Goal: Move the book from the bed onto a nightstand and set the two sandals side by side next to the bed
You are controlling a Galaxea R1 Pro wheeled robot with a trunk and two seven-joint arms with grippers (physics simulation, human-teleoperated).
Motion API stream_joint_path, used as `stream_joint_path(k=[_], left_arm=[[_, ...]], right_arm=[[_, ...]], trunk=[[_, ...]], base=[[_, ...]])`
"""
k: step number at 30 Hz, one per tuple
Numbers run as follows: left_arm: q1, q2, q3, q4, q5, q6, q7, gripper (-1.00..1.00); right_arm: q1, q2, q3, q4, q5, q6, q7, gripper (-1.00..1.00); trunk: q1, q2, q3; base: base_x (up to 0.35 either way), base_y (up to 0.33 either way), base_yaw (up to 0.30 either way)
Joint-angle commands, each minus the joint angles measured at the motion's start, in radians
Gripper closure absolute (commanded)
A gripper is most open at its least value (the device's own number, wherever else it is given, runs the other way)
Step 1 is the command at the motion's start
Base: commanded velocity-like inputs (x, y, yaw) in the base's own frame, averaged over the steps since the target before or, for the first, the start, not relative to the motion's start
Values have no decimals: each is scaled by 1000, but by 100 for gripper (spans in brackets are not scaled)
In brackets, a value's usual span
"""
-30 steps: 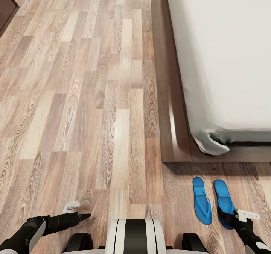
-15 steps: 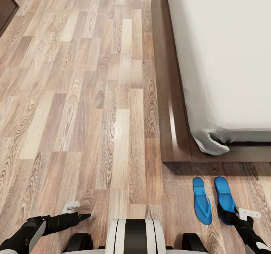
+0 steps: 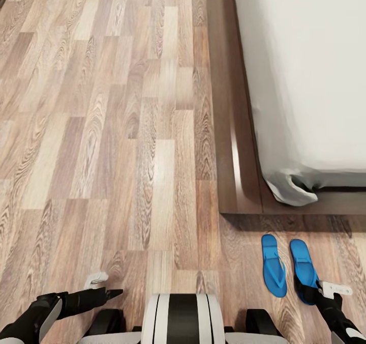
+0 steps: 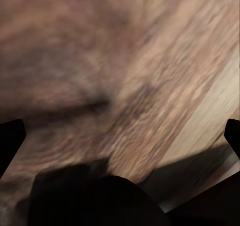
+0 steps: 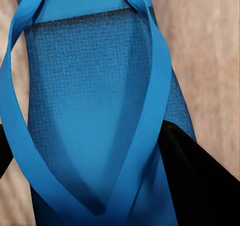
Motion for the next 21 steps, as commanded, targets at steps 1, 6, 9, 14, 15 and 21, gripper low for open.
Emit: stream_joint_path(k=[1, 6, 9, 14, 15, 21], left_arm=[[0, 0, 2, 0, 6, 8, -2, -100], [0, 0, 3, 0, 6, 9, -2, -100], [0, 0, 3, 0, 6, 9, -2, -100], [0, 0, 3, 0, 6, 8, -2, -100], [0, 0, 3, 0, 6, 8, -2, -100], [0, 0, 3, 0, 6, 9, -2, -100]], right_arm=[[-1, -1, 6, 1, -12, -3, 5, 100], [-1, -1, 6, 1, -12, -3, 5, 100], [-1, -1, 6, 1, -12, -3, 5, 100], [-1, -1, 6, 1, -12, -3, 5, 100], [-1, -1, 6, 2, -12, -3, 5, 100], [-1, -1, 6, 2, -12, -3, 5, 100]], trunk=[[0, 0, -4], [1, -1, -8], [1, -1, -8], [1, -1, -8], [1, -1, -8], [1, -1, -8]], base=[[0, 0, 0], [0, 0, 0], [23, 0, 0], [158, 0, 0], [44, 0, 0], [11, 0, 0]])
